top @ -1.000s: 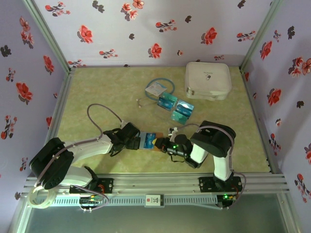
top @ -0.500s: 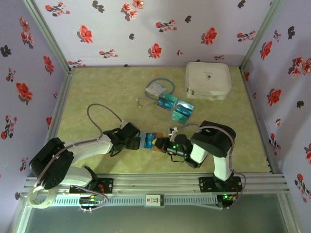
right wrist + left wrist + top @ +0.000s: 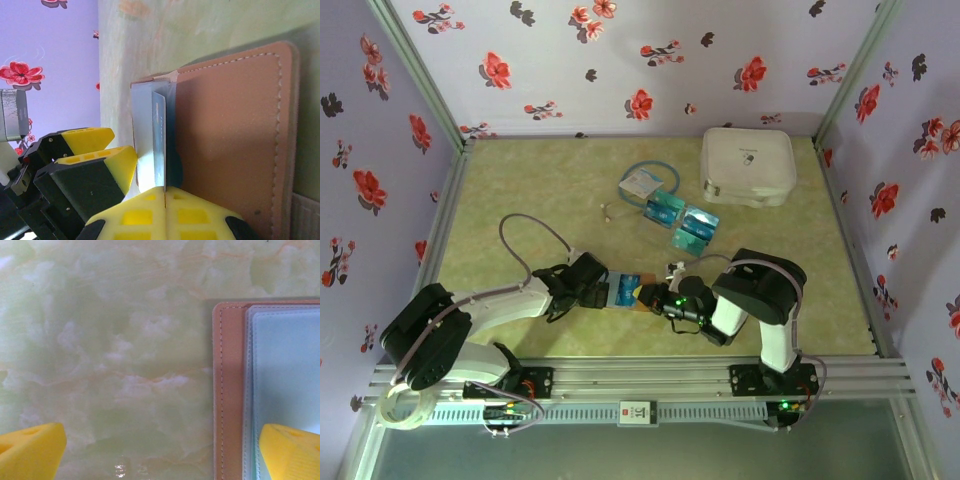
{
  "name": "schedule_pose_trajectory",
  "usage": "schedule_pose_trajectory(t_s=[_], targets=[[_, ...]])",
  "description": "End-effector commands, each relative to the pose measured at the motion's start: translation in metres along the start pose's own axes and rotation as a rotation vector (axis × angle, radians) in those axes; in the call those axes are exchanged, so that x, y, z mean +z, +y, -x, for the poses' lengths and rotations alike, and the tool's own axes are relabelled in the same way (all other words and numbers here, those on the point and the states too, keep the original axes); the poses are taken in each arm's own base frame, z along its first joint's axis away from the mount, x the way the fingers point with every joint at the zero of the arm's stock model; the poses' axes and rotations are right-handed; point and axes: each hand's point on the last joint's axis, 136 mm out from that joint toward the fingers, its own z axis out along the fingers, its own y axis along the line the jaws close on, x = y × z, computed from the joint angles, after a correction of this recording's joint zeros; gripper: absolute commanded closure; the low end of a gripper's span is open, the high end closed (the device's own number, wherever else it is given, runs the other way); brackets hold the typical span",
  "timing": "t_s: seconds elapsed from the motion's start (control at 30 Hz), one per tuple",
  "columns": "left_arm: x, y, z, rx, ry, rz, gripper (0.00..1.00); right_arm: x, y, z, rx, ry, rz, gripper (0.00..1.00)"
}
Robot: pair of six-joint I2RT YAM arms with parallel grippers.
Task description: Put the credit cards into the card holder
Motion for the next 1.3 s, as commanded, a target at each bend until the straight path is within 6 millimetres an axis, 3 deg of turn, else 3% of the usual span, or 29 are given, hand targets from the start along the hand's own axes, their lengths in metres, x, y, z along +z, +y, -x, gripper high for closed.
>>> schedule_pose_trajectory(t_s=[0.0,0.9,1.03,1.27], targets=[[0.0009,0.0111,-0.0091,0.013,0.013,0.047,0.00,-0.0062,-0.0762,-0.0315,0.042,0.110,-0.284,1.00],[0.0017,0.0115,-0.0098,0.014,0.014,0.049,0.00,-0.0018,-0.0780,-0.0327,0.049,0.118,-0.288,1.00],[0.0020,0.0106,-0.0094,0.017,0.015,0.048,0.00,-0.0025,-0.0783,-0.0334,0.048,0.120,-0.289,0.93],[0.0016,0.0105,-0.0088,0.015,0.013,0.046,0.00,-0.0045,-0.0736,-0.0296,0.031,0.112,-0.301,0.66]])
